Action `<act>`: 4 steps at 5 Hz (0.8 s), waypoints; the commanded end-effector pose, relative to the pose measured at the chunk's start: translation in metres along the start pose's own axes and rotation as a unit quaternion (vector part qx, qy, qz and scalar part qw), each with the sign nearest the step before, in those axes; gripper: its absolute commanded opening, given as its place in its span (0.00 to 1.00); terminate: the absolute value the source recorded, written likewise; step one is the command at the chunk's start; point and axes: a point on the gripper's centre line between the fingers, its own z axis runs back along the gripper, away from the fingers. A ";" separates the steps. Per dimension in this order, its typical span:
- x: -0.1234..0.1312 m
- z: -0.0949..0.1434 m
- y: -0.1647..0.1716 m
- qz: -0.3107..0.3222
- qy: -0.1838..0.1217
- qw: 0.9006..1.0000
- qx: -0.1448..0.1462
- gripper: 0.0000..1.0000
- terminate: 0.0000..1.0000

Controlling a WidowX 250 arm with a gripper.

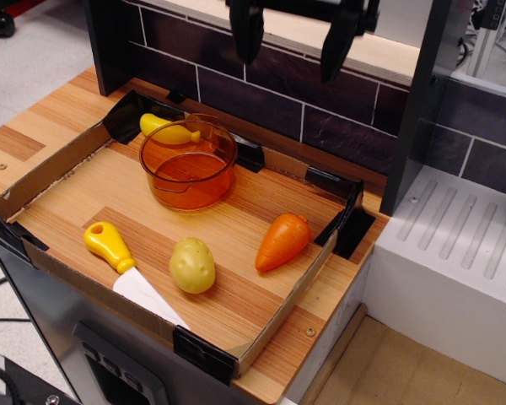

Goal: Put potato in pot

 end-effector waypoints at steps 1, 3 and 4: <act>-0.022 -0.006 0.027 0.144 -0.013 0.989 -0.039 1.00 0.00; -0.048 -0.034 0.052 0.152 0.015 0.987 -0.052 1.00 0.00; -0.064 -0.062 0.055 0.137 0.032 0.989 -0.040 1.00 0.00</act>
